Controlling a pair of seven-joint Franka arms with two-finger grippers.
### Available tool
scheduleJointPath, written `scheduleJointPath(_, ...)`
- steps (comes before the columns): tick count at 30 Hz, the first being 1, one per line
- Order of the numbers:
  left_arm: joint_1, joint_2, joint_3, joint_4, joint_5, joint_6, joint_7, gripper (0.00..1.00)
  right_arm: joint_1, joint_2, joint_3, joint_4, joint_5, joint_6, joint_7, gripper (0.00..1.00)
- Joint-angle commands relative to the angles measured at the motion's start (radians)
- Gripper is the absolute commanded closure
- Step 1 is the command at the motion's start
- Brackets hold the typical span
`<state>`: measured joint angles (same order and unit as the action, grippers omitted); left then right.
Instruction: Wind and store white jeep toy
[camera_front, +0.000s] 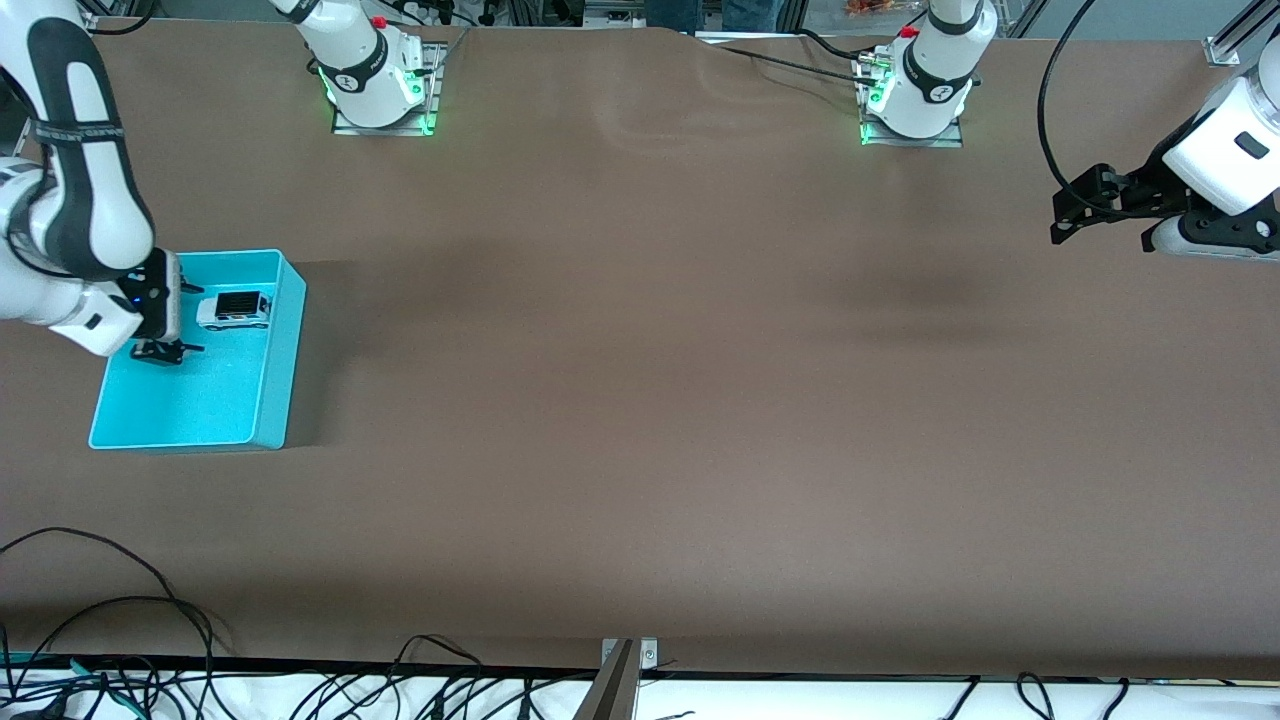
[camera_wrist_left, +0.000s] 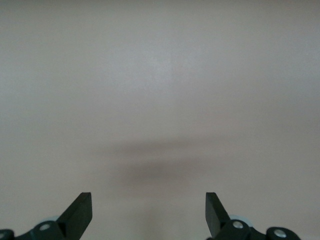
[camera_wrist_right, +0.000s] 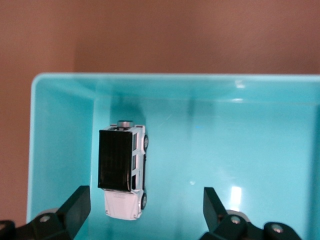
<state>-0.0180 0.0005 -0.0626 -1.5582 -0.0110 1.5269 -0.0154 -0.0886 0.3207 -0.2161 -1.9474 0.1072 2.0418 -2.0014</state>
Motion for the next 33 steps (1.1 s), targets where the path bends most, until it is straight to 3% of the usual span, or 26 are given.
scheduleJointPath(1,0.001,-0.007,-0.002,0.017,-0.024,-0.01,-0.008,0.0,-0.002,0.001,0.012,0.122,0.016,-0.143,0.11,0.0)
scheduleJointPath(12,0.006,-0.005,0.004,0.021,-0.024,-0.01,-0.006,0.0,0.009,-0.081,0.081,0.257,0.011,-0.353,0.531,0.0)
scheduleJointPath(28,0.004,-0.007,0.0,0.021,-0.026,-0.019,-0.008,0.0,0.009,-0.203,0.187,0.262,-0.044,-0.448,1.335,0.0)
scheduleJointPath(33,0.004,-0.007,0.0,0.021,-0.026,-0.019,-0.008,0.0,0.009,-0.206,0.219,0.33,-0.063,-0.491,1.565,0.0)
